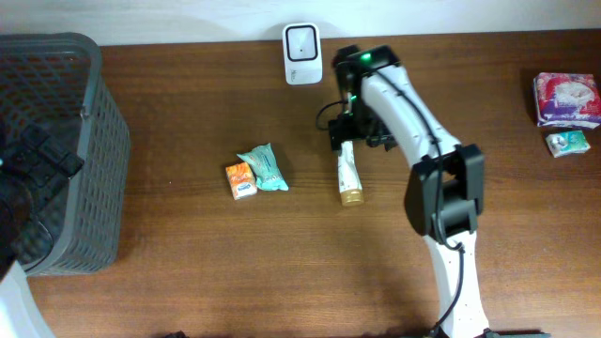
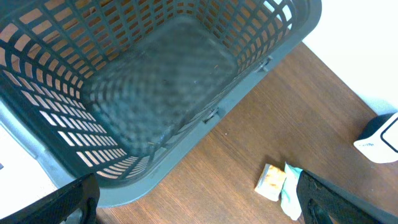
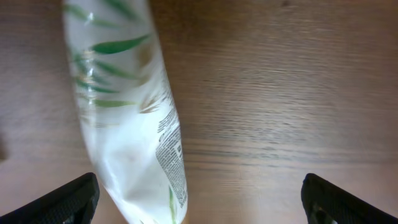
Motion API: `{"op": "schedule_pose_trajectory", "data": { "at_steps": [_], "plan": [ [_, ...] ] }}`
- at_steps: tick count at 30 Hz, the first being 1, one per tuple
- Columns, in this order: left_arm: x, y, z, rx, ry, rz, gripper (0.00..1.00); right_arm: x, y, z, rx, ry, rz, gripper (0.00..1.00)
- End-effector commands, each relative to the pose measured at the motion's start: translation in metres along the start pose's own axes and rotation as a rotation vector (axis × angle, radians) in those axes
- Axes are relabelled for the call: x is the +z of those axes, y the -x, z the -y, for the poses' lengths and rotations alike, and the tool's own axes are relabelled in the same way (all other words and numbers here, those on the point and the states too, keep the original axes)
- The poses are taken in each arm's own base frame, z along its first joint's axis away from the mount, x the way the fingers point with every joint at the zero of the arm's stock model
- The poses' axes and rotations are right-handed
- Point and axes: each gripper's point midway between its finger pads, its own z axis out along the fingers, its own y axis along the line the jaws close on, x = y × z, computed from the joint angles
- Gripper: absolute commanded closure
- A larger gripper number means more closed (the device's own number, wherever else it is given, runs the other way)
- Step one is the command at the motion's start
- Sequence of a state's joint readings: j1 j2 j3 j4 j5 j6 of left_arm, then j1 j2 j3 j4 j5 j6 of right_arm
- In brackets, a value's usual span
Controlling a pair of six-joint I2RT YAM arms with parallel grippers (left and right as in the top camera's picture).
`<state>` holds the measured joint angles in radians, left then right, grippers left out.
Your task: Scan the item barcode
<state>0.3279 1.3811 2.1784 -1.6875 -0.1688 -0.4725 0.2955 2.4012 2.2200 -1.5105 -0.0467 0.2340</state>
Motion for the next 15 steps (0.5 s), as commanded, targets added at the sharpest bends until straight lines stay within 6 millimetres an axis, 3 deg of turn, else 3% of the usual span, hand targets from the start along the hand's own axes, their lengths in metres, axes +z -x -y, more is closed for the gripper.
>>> {"op": "schedule_pose_trajectory", "data": {
  "at_steps": [1,5,13,15],
  "plan": [
    [0.0,0.001,-0.002,-0.013,0.006,0.003,0.01,-0.021,0.0,-0.017,-0.119,0.311,0.002,0.01],
    [0.0,0.001,-0.002,-0.013,0.006,0.003,0.01,-0.021,-0.005,-0.023,-0.174,0.453,-0.017,0.01],
    [0.0,0.001,-0.002,-0.013,0.007,0.004,0.01,0.023,0.0,-0.018,-0.098,0.398,-0.028,0.02],
    [0.0,0.001,-0.002,-0.013,0.006,0.003,0.01,0.032,-0.002,-0.018,-0.095,0.398,-0.038,0.17]
  ]
}}
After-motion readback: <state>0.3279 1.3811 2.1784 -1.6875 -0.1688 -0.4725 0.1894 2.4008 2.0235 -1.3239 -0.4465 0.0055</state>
